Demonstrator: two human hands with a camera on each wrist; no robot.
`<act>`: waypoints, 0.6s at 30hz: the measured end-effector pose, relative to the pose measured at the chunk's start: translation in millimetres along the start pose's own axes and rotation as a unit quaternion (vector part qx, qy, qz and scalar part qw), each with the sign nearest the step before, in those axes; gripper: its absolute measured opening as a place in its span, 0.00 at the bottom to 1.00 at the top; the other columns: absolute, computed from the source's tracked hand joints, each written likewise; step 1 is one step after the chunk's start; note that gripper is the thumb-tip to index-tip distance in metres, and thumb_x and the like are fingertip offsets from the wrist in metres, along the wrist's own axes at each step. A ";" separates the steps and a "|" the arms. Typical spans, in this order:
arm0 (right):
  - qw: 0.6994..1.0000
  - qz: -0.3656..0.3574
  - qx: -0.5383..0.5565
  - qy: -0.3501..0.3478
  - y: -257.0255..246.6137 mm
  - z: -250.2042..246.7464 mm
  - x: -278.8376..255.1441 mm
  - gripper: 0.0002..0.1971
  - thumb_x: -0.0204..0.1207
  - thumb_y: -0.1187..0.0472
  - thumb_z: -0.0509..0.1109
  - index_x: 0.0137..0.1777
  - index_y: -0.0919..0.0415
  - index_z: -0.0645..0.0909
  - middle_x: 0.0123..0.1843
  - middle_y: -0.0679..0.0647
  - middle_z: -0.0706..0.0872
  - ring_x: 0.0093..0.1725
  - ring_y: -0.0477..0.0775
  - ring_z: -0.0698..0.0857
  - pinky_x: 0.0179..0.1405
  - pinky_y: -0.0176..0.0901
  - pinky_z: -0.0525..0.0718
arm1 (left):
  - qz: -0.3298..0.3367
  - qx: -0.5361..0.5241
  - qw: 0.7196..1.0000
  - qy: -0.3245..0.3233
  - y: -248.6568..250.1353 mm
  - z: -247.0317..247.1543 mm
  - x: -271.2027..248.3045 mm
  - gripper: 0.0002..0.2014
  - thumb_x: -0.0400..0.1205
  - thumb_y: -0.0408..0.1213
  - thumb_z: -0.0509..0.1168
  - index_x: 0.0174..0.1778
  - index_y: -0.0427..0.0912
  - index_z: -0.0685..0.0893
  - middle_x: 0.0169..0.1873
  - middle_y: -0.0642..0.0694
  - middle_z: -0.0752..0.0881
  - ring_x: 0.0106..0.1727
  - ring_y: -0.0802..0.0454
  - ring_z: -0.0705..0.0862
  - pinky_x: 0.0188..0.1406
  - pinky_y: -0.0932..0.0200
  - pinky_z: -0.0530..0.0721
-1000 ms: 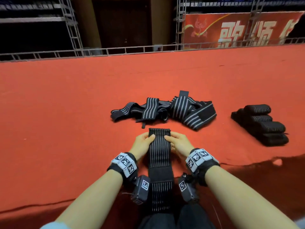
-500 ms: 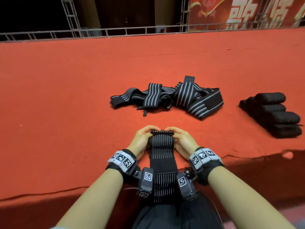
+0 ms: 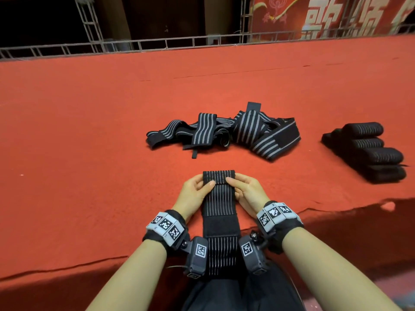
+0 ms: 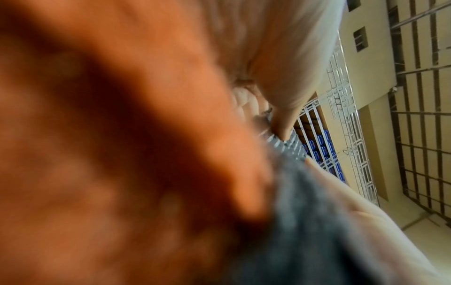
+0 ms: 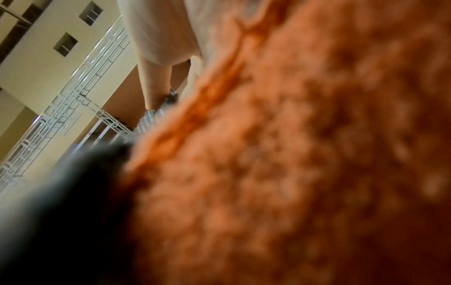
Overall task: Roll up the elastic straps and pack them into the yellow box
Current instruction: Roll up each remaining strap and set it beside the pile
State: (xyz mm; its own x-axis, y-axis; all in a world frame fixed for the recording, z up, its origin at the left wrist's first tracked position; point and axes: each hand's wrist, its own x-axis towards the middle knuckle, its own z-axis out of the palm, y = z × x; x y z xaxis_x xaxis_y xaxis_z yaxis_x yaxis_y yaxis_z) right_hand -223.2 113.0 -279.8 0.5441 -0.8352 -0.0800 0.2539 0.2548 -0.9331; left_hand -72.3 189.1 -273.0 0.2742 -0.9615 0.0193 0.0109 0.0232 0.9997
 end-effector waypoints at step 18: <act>0.990 -0.029 -0.139 -0.009 1.0 12.0 -6.6 0.12 0.84 0.66 0.60 0.58 0.55 0.84 0.39 0.57 0.84 0.25 0.48 0.78 0.18 0.36 0.74 | 0.021 -0.015 1.000 -0.019 -3.0 -2.6 0.6 0.13 0.88 0.31 0.55 0.66 0.33 0.77 0.58 0.35 0.86 0.55 0.42 0.87 0.59 0.47 0.85</act>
State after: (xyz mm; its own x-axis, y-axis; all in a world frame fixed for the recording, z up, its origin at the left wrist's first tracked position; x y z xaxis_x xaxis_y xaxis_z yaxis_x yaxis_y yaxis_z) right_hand -216.9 124.6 -276.0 0.5492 -0.8355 -0.0203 0.0563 0.0612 -0.9965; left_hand -69.6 189.2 -276.1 0.2392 -0.9690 0.0622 0.0284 0.0710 0.9971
